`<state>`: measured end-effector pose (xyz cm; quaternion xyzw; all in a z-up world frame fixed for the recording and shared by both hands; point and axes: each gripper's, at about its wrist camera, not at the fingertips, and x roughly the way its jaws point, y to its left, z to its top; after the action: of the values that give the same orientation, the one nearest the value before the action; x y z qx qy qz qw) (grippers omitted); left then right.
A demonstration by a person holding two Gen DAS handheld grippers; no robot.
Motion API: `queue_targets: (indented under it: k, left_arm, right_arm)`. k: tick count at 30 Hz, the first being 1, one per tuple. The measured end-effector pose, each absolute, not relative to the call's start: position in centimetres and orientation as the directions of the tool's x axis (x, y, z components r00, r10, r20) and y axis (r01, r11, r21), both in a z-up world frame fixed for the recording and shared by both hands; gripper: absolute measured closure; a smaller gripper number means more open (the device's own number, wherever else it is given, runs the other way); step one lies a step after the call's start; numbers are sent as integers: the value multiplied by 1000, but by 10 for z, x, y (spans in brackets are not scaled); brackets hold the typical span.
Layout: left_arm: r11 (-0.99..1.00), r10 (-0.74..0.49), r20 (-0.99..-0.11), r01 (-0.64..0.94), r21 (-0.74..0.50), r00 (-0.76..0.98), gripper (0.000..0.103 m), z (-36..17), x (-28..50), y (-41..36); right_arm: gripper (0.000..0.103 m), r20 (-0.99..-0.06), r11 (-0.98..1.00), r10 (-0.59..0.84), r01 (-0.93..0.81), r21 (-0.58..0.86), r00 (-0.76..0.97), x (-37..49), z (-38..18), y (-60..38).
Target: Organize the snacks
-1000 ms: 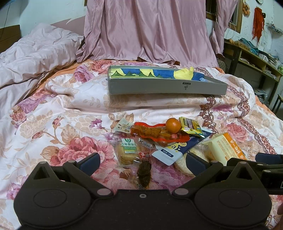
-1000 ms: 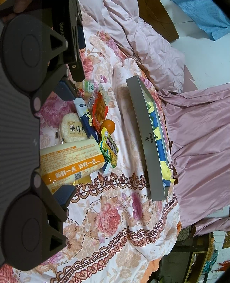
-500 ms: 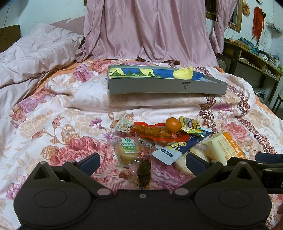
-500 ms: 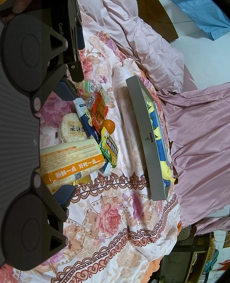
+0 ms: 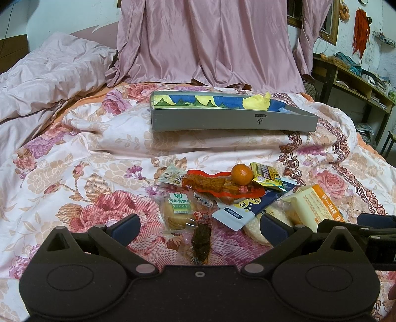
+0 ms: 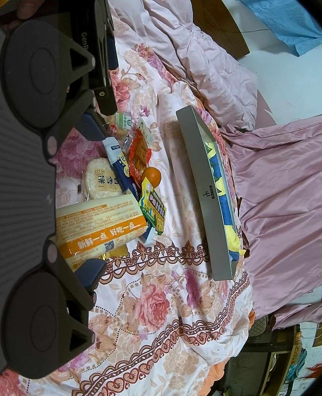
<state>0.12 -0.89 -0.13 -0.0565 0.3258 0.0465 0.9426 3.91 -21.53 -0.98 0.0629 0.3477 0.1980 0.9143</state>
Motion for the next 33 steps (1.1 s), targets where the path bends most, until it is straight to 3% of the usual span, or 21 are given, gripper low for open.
queue_targets:
  k: [33]
  left_arm:
    - [992, 30, -644, -102, -75, 765, 1, -14, -6, -2]
  right_arm:
    - [0, -618, 906, 421, -343, 248, 664, 32, -15, -230]
